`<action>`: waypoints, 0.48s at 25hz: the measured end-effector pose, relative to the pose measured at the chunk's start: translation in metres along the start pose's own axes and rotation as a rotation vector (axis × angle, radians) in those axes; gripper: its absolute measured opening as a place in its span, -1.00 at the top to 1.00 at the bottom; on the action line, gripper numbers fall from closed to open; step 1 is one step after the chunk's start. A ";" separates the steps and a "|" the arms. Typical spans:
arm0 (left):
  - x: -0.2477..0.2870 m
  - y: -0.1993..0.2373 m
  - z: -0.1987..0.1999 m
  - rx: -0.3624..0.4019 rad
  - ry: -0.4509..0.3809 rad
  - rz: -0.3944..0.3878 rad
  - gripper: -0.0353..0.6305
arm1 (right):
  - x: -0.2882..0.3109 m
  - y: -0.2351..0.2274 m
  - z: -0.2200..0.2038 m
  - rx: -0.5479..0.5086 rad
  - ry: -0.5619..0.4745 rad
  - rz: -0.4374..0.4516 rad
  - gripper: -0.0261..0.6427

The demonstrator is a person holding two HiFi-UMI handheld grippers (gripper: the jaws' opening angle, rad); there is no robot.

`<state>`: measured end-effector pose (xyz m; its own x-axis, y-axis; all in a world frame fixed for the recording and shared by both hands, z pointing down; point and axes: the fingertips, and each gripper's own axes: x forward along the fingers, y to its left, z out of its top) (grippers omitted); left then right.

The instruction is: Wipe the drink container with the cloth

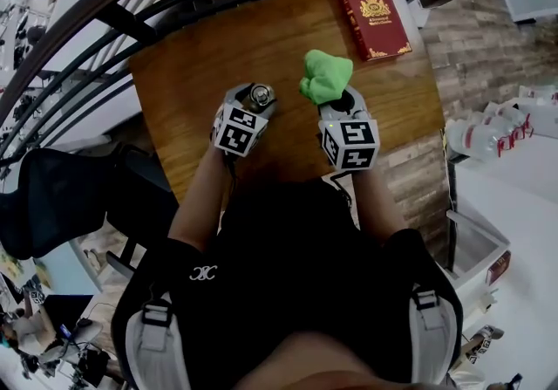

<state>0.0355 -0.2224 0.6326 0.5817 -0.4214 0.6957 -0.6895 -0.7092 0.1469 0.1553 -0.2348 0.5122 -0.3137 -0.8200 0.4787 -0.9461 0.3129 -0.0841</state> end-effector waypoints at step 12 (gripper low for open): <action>-0.003 0.011 -0.007 0.006 -0.086 -0.007 -0.08 | 0.003 0.021 0.003 -0.017 0.008 0.049 0.78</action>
<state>0.0233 -0.2254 0.6372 0.6217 -0.4634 0.6314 -0.6827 -0.7158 0.1469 0.1343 -0.2318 0.5094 -0.3586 -0.7998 0.4814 -0.9282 0.3603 -0.0929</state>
